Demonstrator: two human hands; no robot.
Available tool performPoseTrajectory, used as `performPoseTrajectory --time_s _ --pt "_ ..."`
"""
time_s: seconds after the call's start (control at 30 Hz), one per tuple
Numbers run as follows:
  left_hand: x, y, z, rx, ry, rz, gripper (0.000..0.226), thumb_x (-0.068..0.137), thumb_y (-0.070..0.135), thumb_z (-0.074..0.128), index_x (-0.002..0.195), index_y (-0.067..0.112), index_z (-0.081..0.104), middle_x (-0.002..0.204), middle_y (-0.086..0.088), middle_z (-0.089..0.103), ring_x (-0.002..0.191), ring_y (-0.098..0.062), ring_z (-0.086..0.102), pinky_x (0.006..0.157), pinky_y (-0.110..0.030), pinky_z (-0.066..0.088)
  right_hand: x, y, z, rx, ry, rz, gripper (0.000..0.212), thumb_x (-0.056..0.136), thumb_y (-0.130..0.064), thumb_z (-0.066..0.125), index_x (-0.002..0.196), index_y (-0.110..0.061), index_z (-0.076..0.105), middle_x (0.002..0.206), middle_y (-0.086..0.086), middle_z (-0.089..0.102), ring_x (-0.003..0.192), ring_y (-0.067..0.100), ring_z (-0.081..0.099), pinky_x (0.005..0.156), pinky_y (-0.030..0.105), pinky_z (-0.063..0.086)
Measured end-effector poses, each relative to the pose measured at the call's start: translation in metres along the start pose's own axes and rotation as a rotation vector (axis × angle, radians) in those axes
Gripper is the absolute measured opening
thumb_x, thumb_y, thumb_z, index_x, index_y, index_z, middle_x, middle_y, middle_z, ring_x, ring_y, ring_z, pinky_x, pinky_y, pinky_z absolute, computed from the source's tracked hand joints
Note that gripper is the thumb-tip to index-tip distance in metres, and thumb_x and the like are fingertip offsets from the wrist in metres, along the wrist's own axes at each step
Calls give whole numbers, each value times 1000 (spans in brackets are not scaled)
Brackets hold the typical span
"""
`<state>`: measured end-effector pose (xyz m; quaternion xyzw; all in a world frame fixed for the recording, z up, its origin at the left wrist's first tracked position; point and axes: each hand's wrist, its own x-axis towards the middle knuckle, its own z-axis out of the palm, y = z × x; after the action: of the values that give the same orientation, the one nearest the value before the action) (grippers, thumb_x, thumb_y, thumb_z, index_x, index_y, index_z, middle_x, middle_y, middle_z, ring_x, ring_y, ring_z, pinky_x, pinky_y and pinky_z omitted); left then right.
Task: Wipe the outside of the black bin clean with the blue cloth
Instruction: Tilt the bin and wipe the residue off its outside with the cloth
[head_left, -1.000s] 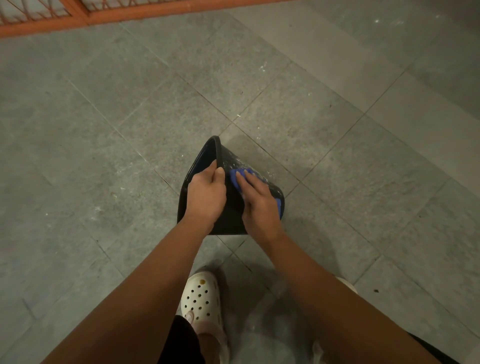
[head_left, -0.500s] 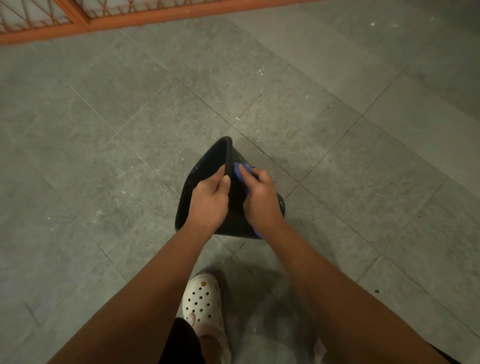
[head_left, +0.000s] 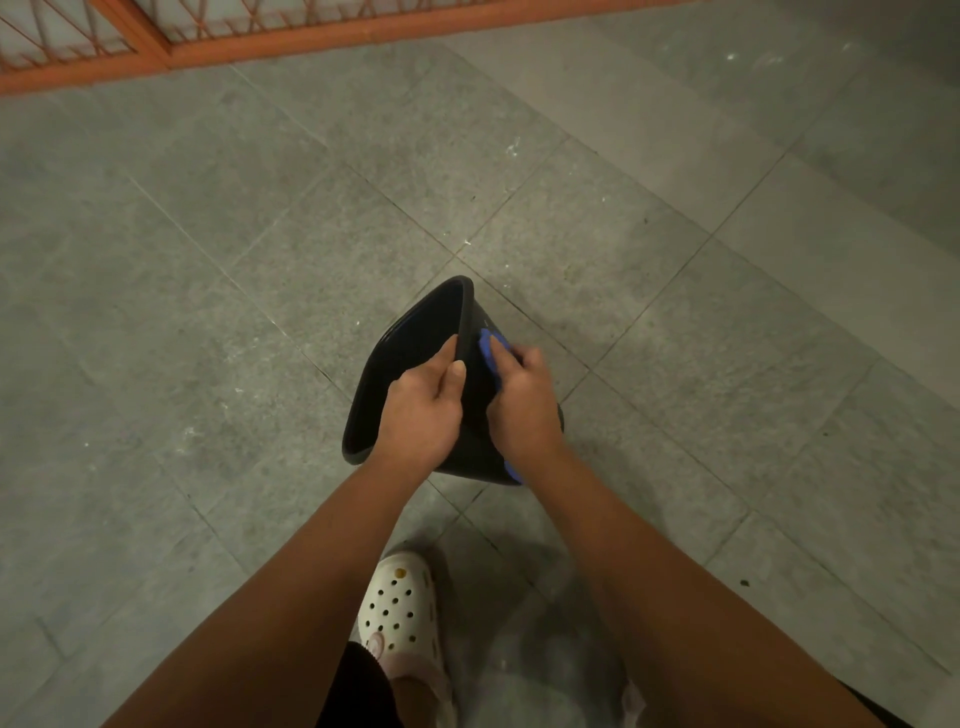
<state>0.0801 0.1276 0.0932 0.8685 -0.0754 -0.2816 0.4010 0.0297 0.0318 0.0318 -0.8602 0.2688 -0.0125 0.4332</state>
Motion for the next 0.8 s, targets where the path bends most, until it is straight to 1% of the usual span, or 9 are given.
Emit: performPoseTrajectory --time_s 0.1,0.23,0.3,0.4,0.53,0.6,0.67,0.73,0.8 --pt "0 -1 -1 4 7 3 37 101 25 40 136 34 48 88 13 64 78 8 58 72 -10 40 -10 -4 3 62 44 41 46 87 2 50 131 -10 46 119 7 44 109 15 46 91 3 26" --pt "2 -5 -5 -24 -33 -4 39 100 25 40 138 32 48 102 -5 70 95 -17 65 84 -26 52 -1 -6 -4 46 68 -165 49 81 12 52 128 -2 51 119 21 52 111 31 50 101 30 40" --pt "1 -4 -6 -77 -40 -35 38 100 25 41 136 31 50 106 0 69 100 -14 64 91 -31 50 2 -3 -4 33 14 -143 55 83 10 51 135 -6 43 128 19 48 118 29 46 105 32 37" --pt "3 1 -8 -170 -39 -103 34 98 21 42 124 34 59 101 11 68 97 -4 63 91 -30 48 0 0 -1 -18 -19 -54 57 86 5 50 139 -11 37 131 15 47 122 26 42 107 31 34" --pt "9 9 -7 -242 -55 -234 28 97 18 39 116 20 60 104 -17 66 101 -35 61 93 -51 49 -12 -3 -5 197 98 -52 34 86 1 56 119 -6 60 118 13 61 114 25 52 103 32 39" --pt "12 10 -6 -269 -44 -257 28 100 28 38 110 15 61 104 -15 66 100 -31 62 95 -49 48 -17 -5 -4 273 135 -54 25 81 1 63 105 -6 67 117 9 63 119 21 48 106 31 37" --pt "13 9 -5 -262 -35 -285 34 101 36 36 105 13 61 104 -12 65 99 -25 62 94 -45 48 -20 -7 -1 270 145 -61 19 79 0 66 96 -6 68 124 7 58 126 18 39 109 20 26" --pt "15 8 -6 -273 -16 -320 29 101 33 37 100 16 61 101 -12 66 95 -26 63 87 -43 50 -25 -5 1 298 133 -53 19 83 -3 64 101 -4 67 133 7 50 128 16 37 108 17 24" --pt "17 7 -8 -307 -11 -353 24 99 25 38 100 21 62 101 -11 66 93 -26 64 81 -41 51 -34 0 2 346 97 -43 27 90 -6 56 116 -2 61 136 8 48 130 18 40 111 22 29"
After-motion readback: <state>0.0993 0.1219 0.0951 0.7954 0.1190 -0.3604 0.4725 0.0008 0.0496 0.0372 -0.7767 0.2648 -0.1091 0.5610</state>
